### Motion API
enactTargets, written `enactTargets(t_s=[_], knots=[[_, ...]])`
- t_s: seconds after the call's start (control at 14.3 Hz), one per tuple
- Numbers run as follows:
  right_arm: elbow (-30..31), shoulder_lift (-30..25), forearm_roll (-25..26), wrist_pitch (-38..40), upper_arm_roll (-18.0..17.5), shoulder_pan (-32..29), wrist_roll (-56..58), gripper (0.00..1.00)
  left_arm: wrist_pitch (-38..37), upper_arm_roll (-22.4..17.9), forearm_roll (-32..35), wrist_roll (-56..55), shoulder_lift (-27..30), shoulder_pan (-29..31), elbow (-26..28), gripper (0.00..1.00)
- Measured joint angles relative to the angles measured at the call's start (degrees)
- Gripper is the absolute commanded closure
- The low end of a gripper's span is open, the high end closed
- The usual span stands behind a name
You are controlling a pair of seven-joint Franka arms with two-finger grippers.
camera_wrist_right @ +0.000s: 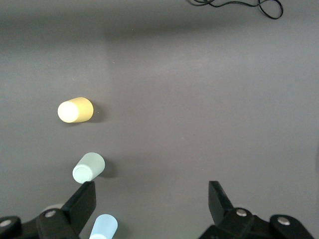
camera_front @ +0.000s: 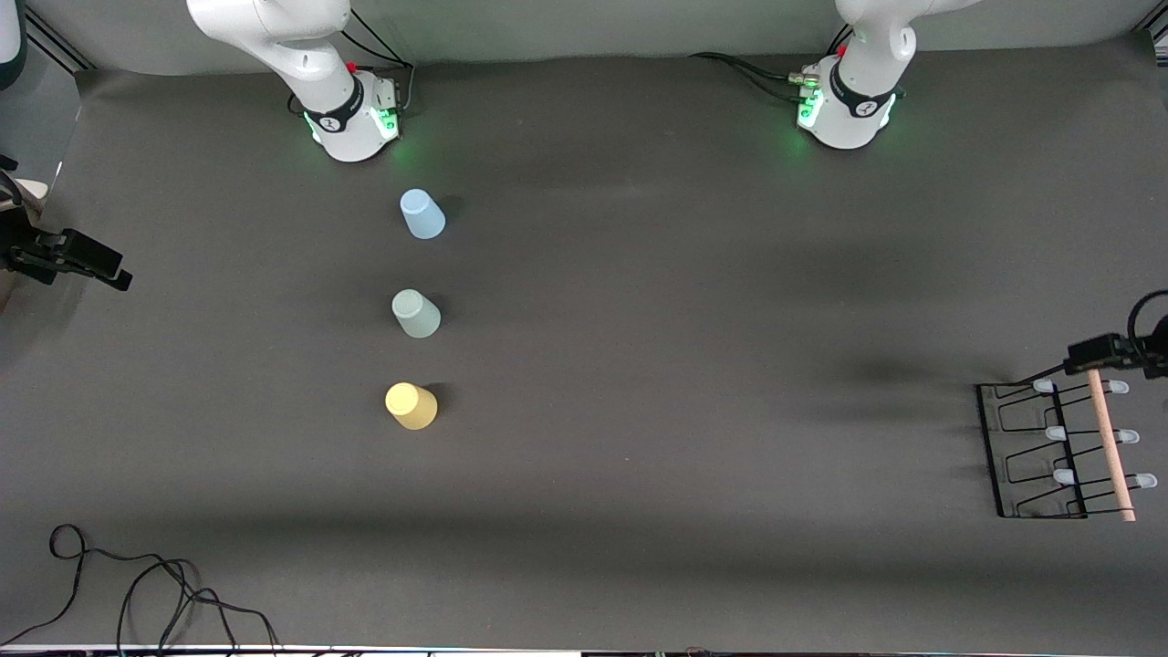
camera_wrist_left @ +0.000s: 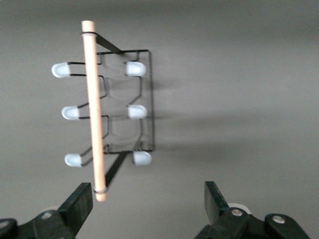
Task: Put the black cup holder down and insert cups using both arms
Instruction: 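Reach the left gripper toward the wooden rod of the black rack, then close the left gripper on the rack's wooden rod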
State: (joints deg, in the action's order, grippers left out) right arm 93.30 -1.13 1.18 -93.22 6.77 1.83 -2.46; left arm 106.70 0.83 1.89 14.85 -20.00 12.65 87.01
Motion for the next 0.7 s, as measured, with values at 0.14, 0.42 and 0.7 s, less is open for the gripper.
enactTargets(t_s=[0.14,0.42,0.7], knots=[[0.0,0.0,0.0,0.0,0.0,0.0,0.0,0.00,2.9,0.0,1.0,3.1,-3.0,1.4,-0.2,0.01],[0.0,0.1,0.0,0.0,0.0,0.0,0.0,0.00,8.1,0.0,1.6,5.7,-8.8,3.2,-1.7,0.38],[-0.1,0.1,0.0,0.0,0.0,0.0,0.0,0.00,9.8,0.0,2.0,7.5,-13.1,3.5,-4.1,0.53]])
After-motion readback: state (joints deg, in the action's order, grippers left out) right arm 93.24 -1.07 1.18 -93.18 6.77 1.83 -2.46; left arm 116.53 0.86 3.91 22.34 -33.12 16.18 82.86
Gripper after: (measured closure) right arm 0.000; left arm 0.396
